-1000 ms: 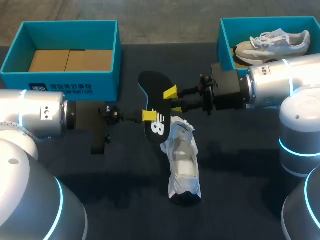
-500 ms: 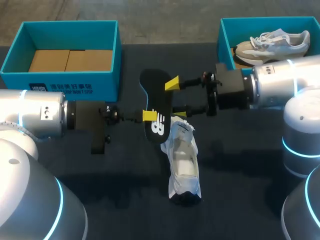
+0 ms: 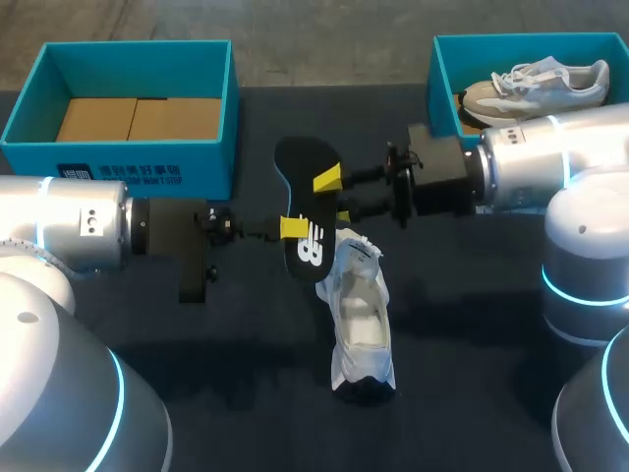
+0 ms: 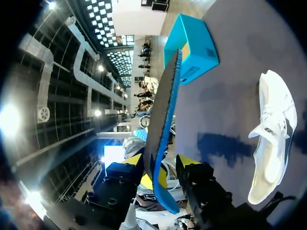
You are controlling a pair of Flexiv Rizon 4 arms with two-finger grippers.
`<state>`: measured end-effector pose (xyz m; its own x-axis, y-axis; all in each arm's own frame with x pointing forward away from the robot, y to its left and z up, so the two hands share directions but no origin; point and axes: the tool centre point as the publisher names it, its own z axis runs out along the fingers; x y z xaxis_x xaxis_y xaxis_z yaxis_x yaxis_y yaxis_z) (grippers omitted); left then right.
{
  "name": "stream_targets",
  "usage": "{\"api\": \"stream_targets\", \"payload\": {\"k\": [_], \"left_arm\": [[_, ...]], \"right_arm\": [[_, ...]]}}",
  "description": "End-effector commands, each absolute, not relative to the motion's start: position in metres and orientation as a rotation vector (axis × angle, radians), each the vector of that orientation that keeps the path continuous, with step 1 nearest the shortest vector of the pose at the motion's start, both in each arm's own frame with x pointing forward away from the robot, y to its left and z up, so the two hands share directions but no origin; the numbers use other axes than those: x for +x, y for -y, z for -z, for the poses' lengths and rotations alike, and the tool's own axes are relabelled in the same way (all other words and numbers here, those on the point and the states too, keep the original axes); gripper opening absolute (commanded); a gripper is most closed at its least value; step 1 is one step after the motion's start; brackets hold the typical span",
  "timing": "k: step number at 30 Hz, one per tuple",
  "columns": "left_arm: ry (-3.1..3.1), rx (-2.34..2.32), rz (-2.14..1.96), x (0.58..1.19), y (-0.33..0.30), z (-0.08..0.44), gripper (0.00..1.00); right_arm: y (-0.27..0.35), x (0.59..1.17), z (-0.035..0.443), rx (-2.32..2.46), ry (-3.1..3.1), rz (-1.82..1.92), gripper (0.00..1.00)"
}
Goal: Take the shoe out of the shoebox, open the shoe tongue, remove and reinsert the insole, then place the shoe into the shoebox
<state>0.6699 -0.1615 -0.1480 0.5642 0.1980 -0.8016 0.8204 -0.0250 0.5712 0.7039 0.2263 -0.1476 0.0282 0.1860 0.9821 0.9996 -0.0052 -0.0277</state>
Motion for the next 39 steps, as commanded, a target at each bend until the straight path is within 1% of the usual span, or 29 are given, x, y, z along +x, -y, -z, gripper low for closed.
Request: {"api": "stream_targets", "payload": {"k": [1, 2, 3, 16, 17, 18, 19, 20, 31, 39], "left_arm": [[-0.894, 1.547, 0.618, 0.669, 0.163, 0.149, 0.00], [-0.894, 1.547, 0.618, 0.669, 0.163, 0.149, 0.00], [-0.894, 1.547, 0.618, 0.669, 0.163, 0.149, 0.00], [-0.896, 1.541, 0.626, 0.669, 0.162, 0.150, 0.00], [-0.899, 1.538, 0.629, 0.669, 0.161, 0.150, 0.27], [-0.900, 1.535, 0.632, 0.669, 0.161, 0.150, 0.46], [-0.902, 1.532, 0.634, 0.669, 0.160, 0.150, 0.71], [-0.906, 1.527, 0.637, 0.669, 0.159, 0.150, 1.00], [-1.001, 1.453, 0.686, 0.675, 0.126, 0.150, 1.00], [-1.135, 1.442, 0.720, 0.680, 0.095, 0.149, 1.00]], "right_arm": [[-0.233, 0.706, 0.147, -1.360, 1.324, 1.096, 0.31], [-0.233, 0.706, 0.147, -1.358, 1.324, 1.096, 0.13], [-0.233, 0.706, 0.147, -1.355, 1.324, 1.097, 0.00], [-0.233, 0.703, 0.147, -1.331, 1.315, 1.110, 0.00], [-0.232, 0.703, 0.147, -1.330, 1.316, 1.111, 0.00], [-0.232, 0.703, 0.146, -1.329, 1.317, 1.111, 0.00], [-0.231, 0.704, 0.146, -1.328, 1.317, 1.113, 0.00], [-0.231, 0.704, 0.146, -1.327, 1.317, 1.114, 0.00], [-0.224, 0.707, 0.151, -1.290, 1.326, 1.145, 0.00], [-0.219, 0.709, 0.172, -1.274, 1.365, 1.147, 0.00]]}}
